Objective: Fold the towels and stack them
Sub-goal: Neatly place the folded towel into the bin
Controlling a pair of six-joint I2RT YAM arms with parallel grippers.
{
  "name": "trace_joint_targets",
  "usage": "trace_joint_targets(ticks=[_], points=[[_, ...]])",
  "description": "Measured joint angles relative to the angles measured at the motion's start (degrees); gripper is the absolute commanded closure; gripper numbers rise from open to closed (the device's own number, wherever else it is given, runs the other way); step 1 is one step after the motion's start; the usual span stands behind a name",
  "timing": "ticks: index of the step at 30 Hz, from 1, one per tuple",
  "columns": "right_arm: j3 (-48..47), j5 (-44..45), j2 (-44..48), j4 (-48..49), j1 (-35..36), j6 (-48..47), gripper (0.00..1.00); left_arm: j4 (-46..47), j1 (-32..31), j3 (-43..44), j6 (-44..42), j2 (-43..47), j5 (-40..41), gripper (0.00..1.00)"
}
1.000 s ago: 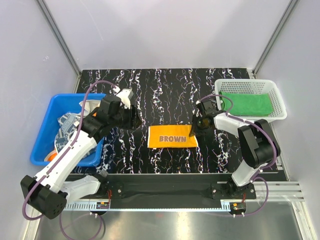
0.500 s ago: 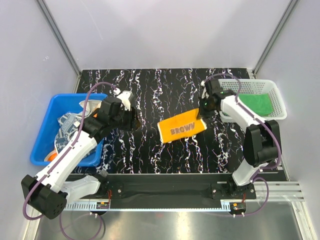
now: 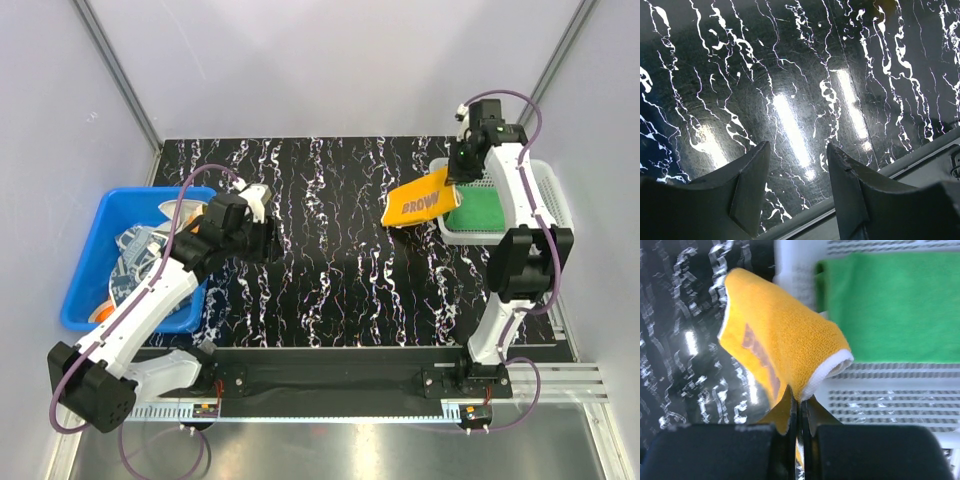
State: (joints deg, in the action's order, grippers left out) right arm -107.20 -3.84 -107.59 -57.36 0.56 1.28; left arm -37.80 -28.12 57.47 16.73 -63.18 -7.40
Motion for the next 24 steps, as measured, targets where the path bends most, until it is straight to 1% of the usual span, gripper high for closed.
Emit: trace_joint_targets(ticks=[3, 6, 12, 18, 24], points=[[-5.9, 0.4, -4.3, -2.2, -3.8, -1.7, 1.0, 0.4, 0.0, -0.5, -0.1, 0.0, -0.3, 0.46], [-8.8, 1.6, -7.4, -3.4, -7.1, -3.6, 1.0, 0.5, 0.0, -1.2, -0.1, -0.2, -1.5, 0.46], [-10.8, 6.6, -10.7, -5.8, -12.0, -7.3, 1.0, 1.6, 0.0, -1.8, -0.3, -1.5, -4.7, 0.46], [-13.7, 10.4, -14.0, -5.6, -17.5, -10.2, 1.0, 3.0, 0.0, -1.8, -0.4, -1.8, -7.2, 0.46], [-15.1, 13.3, -17.9, -3.4, -18.6, -12.9, 1.0, 3.6, 0.0, -1.8, -0.4, -4.2, -8.6, 0.45]])
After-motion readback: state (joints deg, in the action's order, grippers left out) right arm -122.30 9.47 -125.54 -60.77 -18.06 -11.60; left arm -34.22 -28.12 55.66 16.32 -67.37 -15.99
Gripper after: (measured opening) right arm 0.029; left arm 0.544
